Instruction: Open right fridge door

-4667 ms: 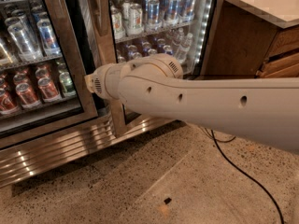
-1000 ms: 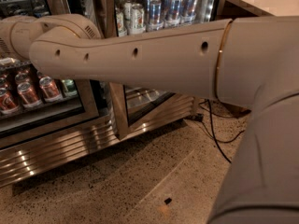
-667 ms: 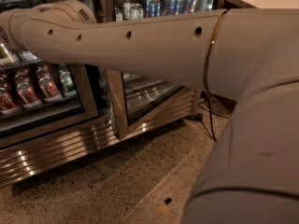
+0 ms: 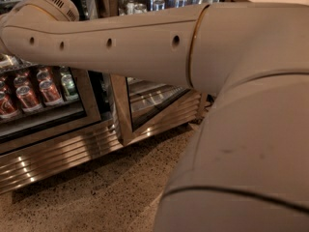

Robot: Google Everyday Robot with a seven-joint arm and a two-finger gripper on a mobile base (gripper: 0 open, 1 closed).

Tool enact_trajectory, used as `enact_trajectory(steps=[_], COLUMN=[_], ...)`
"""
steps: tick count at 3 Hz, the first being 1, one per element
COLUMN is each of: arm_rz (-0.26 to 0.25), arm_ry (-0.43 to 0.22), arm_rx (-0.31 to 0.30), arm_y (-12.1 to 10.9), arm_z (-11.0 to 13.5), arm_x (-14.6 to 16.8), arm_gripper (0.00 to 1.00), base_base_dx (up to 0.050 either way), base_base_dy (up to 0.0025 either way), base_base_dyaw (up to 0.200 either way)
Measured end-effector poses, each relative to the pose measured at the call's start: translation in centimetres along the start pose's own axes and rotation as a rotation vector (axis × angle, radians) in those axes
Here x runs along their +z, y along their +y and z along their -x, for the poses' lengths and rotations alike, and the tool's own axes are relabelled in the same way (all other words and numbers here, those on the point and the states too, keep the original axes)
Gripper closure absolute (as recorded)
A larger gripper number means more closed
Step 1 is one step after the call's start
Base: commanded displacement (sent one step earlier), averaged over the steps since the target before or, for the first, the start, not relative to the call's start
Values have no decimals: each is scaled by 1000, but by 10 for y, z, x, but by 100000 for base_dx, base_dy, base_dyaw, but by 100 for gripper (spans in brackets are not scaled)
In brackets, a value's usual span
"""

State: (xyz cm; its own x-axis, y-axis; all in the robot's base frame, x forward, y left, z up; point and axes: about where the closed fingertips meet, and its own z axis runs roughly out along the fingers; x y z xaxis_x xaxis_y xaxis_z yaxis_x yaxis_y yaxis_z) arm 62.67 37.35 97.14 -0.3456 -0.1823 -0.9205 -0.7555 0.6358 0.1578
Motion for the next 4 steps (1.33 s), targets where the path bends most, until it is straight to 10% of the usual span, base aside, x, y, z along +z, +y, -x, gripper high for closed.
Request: enact_trajectory(steps=[2,4], arm_rz=[26,-117], arm_ry=[77,311], arm_rx=[-85,-448], arm_y=[35,11], arm_z=[-10,-30], arm_x=[24,29], arm_gripper=[100,100], base_base_dx=[0,0], base_base_dy=[0,0], base_base_dyaw=[0,0])
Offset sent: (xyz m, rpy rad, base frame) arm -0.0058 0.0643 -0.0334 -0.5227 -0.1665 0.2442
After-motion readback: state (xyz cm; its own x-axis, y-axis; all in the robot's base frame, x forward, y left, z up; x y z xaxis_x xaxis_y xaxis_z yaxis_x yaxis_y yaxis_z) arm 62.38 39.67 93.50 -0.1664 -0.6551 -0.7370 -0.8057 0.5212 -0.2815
